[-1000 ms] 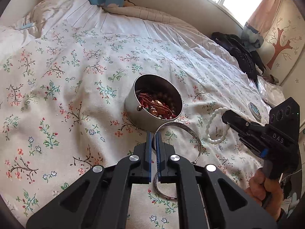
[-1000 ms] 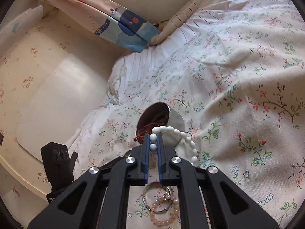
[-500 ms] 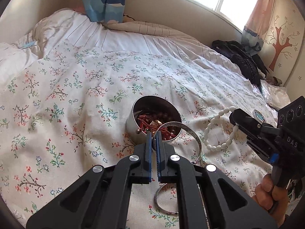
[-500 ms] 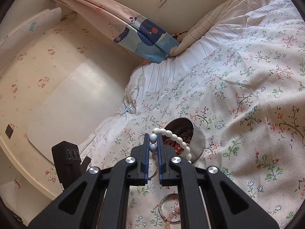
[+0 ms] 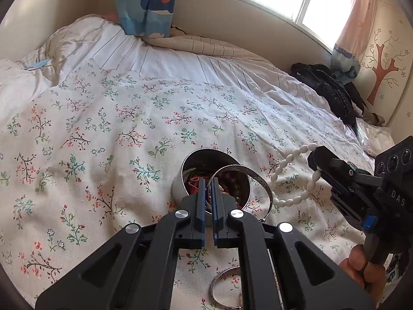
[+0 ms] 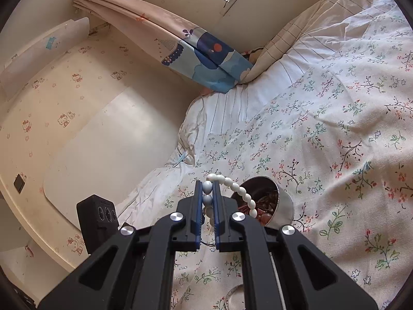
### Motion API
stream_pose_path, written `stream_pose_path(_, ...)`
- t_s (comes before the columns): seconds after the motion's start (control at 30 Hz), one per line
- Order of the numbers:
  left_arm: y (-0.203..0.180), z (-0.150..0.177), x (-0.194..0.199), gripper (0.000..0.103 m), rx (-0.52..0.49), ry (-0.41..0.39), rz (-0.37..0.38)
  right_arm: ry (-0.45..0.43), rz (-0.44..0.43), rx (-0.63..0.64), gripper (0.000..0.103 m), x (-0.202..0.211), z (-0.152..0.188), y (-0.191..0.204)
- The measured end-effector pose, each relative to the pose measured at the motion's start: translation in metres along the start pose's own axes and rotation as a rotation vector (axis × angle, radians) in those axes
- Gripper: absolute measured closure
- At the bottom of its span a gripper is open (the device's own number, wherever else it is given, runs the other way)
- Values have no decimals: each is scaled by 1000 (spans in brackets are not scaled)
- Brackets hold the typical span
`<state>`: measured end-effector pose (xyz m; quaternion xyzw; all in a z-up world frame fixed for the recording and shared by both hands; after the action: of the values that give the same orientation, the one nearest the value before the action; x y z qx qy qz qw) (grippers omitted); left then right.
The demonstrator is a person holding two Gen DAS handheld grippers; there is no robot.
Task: Organize jewelry
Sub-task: 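Carry the silver bangle and white bead bracelet over the tin with both grippers, then open both grippers to release the bangle and white bracelet into the tin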
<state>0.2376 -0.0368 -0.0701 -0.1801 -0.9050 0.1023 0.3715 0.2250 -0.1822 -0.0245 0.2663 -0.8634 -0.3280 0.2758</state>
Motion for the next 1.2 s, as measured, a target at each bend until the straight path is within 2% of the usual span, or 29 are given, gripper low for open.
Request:
stream_pose_path(0.9,4,-10,-41,99,11,39,-16,61,12,31,94,-37,0,1)
stream_pose_path(1.2,20,-10,-47,97,64,60,-36,81,33,47,94,-49,3,0)
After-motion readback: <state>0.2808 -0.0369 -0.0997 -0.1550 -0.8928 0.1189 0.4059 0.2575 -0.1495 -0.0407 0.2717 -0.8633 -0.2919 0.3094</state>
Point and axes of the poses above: each gripper's, at about its wrist camera, not at the fingertips, and x roughly against the way its jaws point, y to its left, z to its underside, the point moved 10 cm from there along -x, roughly the way its jaws point, and after that the axes turned 6 degrees about z, right-handed, at the moved point
